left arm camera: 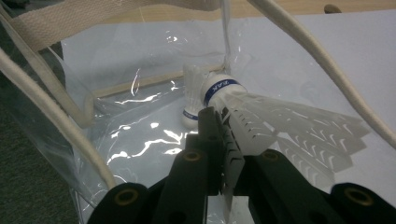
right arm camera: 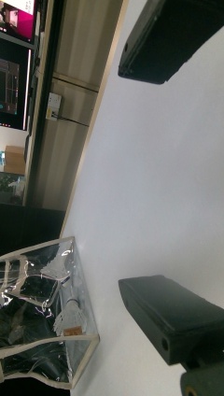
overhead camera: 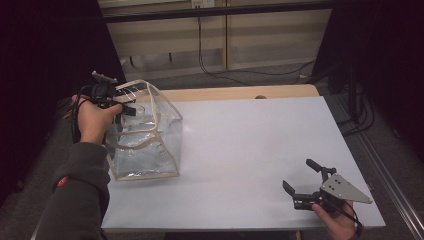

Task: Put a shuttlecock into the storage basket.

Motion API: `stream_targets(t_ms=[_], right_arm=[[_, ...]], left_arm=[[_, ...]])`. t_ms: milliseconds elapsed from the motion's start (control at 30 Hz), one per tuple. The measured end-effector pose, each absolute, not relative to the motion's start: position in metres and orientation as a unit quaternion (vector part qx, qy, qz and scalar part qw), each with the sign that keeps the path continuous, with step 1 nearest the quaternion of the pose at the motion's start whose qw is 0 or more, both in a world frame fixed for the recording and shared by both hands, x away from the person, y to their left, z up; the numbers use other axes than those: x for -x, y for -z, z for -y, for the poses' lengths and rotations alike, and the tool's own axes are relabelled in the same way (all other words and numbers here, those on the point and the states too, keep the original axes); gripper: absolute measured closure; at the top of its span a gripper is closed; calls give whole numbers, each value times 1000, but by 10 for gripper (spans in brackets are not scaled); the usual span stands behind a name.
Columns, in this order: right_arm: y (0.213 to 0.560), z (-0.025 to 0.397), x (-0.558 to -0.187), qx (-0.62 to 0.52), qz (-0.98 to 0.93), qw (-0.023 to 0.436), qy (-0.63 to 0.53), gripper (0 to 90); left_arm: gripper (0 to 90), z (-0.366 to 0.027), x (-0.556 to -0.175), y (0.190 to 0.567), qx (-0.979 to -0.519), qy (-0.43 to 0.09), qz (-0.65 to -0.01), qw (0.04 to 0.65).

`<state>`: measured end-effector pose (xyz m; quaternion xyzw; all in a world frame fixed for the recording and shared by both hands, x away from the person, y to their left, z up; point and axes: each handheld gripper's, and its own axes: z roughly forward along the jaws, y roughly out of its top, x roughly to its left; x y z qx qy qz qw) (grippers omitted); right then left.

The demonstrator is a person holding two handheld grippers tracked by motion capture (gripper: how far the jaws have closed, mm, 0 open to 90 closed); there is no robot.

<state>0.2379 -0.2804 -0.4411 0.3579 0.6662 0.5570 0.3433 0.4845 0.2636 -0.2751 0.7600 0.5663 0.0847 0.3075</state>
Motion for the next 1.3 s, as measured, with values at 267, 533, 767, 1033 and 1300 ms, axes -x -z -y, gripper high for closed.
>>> stream_targets(t_ms=[267,533,767,1033,1300], right_arm=[[441,280,-238,-358,-666,344,-557,15],[441,280,-238,-357,-667,342,-557,15],[441,281,-238,-358,-667,343,-557,15],[441,280,-238,-358,-667,342,-557,15],[441,280,-237,-356,-668,342,-557,15]], left_arm=[[870,-264,-485,278,-761,-85,-566,305],[863,-264,-486,281,-762,-90,-566,301],[845,-265,-488,282,-761,-95,-566,303],[820,-267,-485,278,-755,-92,-566,318],[776,-270,-479,270,-753,-85,-562,332]])
